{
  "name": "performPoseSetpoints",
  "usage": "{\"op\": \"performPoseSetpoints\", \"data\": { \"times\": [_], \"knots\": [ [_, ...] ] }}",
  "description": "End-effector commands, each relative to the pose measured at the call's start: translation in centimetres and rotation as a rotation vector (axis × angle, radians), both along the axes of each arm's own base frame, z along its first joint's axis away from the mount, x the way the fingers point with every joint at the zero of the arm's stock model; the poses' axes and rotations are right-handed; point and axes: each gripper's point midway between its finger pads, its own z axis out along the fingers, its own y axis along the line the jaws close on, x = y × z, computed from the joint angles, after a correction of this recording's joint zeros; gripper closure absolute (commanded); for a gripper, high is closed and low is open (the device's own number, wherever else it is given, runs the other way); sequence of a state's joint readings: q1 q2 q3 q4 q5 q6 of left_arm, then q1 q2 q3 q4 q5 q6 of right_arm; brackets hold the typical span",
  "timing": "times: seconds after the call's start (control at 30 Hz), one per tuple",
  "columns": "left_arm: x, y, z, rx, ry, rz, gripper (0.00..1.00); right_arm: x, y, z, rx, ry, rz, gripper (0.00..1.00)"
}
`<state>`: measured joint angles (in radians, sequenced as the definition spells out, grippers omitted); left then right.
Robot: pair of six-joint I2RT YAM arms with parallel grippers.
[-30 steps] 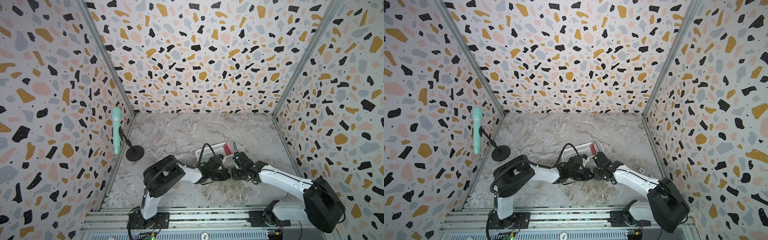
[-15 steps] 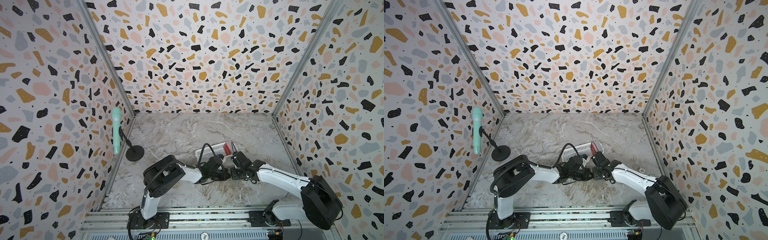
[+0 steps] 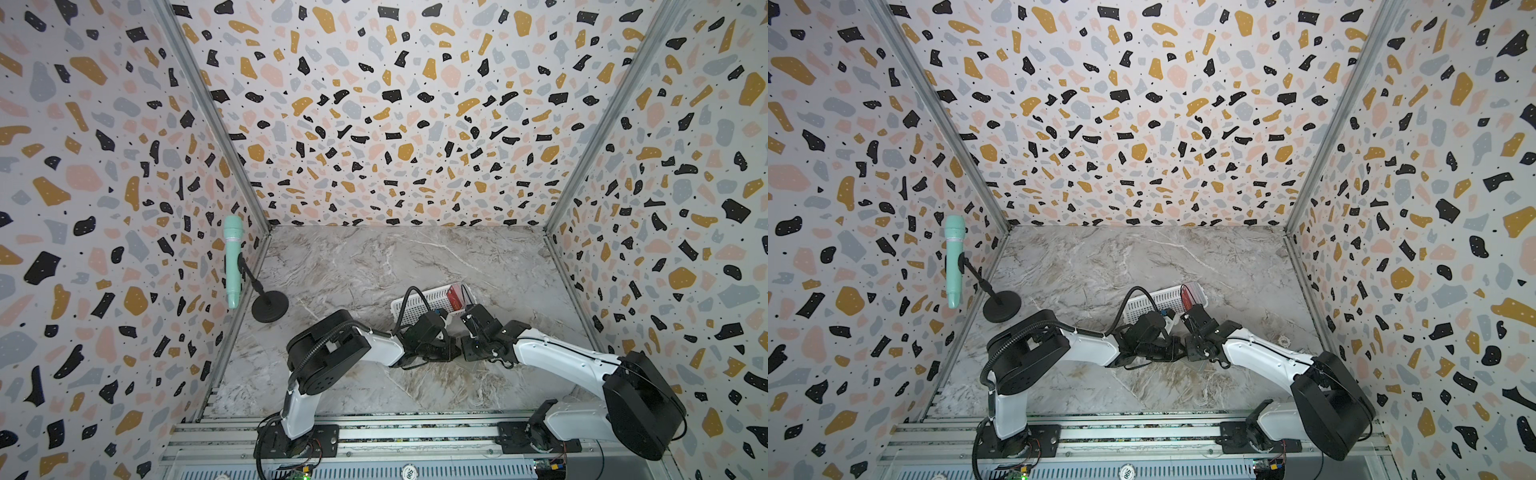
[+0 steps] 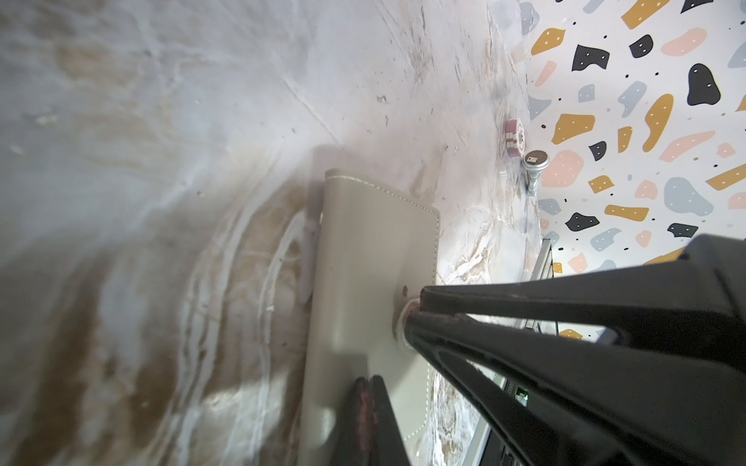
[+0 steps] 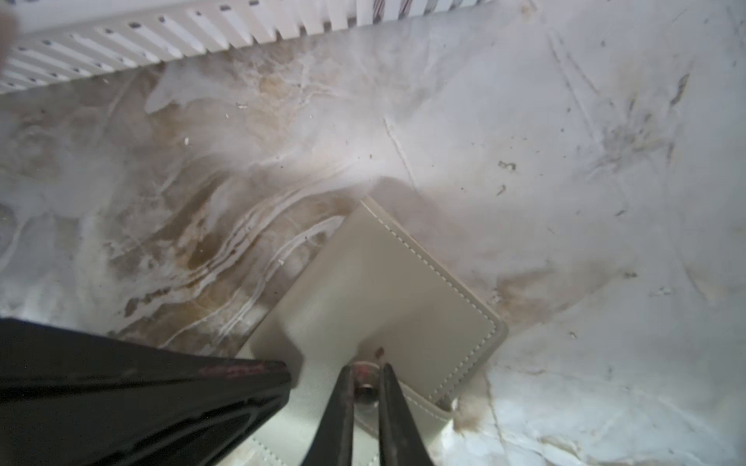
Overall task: Insert credit cards into a card holder
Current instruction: Close the button on the card holder.
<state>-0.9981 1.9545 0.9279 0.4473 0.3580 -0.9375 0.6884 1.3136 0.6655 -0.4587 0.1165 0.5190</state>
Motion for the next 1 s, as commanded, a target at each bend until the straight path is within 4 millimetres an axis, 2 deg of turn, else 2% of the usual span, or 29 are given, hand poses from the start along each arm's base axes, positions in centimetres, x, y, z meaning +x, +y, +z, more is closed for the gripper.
{"op": "performPoseSetpoints", "data": {
  "times": [0.0, 0.97],
  "knots": [
    [-1.5, 1.6, -3.9, 0.108, 0.066, -0.004, 1.00, -1.5, -0.9, -0.1, -0.044, 0.060, 0.002, 0.85],
    [-1.5, 1.5, -3.7, 0.106, 0.061, -0.013, 1.00, -1.6, -0.9, -1.7, -0.096, 0.123, 0.022, 0.86]
  ]
}}
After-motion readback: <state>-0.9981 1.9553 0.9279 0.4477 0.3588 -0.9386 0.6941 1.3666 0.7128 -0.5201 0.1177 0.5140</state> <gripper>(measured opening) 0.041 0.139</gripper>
